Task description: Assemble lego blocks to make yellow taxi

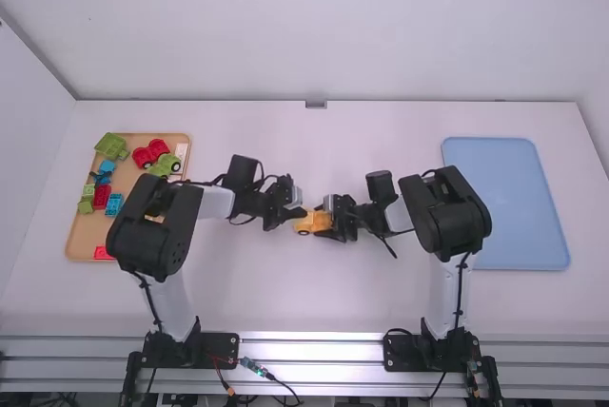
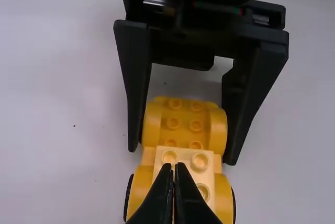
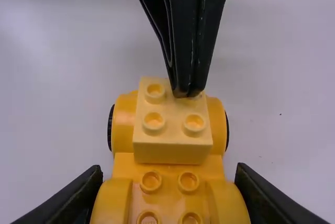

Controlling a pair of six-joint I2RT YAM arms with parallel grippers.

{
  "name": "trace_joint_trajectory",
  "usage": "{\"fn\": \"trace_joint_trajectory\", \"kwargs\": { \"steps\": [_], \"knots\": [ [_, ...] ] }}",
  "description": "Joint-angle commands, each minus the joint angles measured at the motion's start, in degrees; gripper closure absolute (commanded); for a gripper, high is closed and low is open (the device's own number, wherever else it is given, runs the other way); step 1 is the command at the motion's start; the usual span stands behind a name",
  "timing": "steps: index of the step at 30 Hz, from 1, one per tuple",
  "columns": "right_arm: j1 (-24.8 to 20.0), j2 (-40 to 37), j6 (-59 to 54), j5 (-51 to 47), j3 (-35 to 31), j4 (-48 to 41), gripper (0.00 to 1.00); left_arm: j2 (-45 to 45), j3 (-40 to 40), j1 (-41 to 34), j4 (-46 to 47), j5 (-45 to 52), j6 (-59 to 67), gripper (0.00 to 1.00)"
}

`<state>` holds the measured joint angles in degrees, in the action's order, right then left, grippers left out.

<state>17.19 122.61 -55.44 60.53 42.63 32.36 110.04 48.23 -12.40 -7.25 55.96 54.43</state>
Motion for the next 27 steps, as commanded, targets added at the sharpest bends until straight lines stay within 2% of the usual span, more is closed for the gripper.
{"fn": "trace_joint_trajectory", "kwargs": {
  "steps": [1, 8, 14, 19, 27],
  "knots": [
    [0.42, 0.98, 0.02, 1.11, -0.20, 0.02, 0.40, 2.44, 0.24, -1.88, 3.10, -2.95, 3.55, 0.98],
    [0.42, 0.98, 0.07, 1.16, 0.61, -0.90, 0.40, 2.66, 0.35, -5.35, 5.11, -10.47, 2.96, 0.98],
    [0.44, 0.98, -0.13, 1.14, 3.02, -4.61, 0.41, 3.19, -1.11, -4.87, 5.22, -15.65, 1.67, 0.98],
    [-0.09, 0.98, -1.31, 1.20, 2.95, -4.15, 0.41, 3.19, -2.29, -5.20, 5.25, -19.47, 1.78, 0.98],
    [-1.95, 0.98, -1.77, 3.37, 2.40, -4.39, 0.41, 3.17, -2.40, -5.16, 5.03, -18.62, 1.84, 0.98]
  ]
}}
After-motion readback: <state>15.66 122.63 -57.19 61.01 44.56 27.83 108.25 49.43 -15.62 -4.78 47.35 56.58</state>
